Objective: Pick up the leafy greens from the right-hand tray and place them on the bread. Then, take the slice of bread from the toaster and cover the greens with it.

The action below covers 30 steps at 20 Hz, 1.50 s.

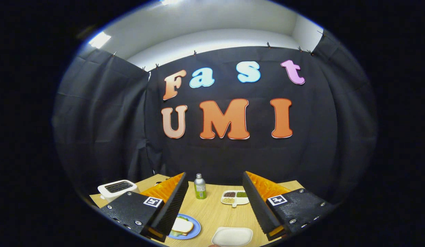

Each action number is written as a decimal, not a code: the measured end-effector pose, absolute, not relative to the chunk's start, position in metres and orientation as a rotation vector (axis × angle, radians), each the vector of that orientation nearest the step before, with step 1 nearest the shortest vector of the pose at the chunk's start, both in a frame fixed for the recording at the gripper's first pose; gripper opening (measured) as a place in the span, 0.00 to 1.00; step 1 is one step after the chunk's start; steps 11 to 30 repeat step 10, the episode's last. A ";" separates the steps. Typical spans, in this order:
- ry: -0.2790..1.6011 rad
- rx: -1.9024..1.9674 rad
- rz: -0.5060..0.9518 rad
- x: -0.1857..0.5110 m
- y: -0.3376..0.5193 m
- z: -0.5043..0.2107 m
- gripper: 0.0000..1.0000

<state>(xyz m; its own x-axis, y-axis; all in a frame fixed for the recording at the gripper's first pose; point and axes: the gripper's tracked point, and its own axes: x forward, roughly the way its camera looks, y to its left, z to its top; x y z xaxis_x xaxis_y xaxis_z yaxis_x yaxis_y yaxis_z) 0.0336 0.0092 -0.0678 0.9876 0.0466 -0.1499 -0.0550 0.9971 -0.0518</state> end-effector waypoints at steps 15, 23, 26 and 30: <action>0.068 -0.040 0.031 0.003 0.001 -0.030 0.97; 0.068 -0.040 0.031 0.003 0.001 -0.030 0.97; 0.068 -0.040 0.031 0.003 0.001 -0.030 0.97; 0.068 -0.040 0.031 0.003 0.001 -0.030 0.97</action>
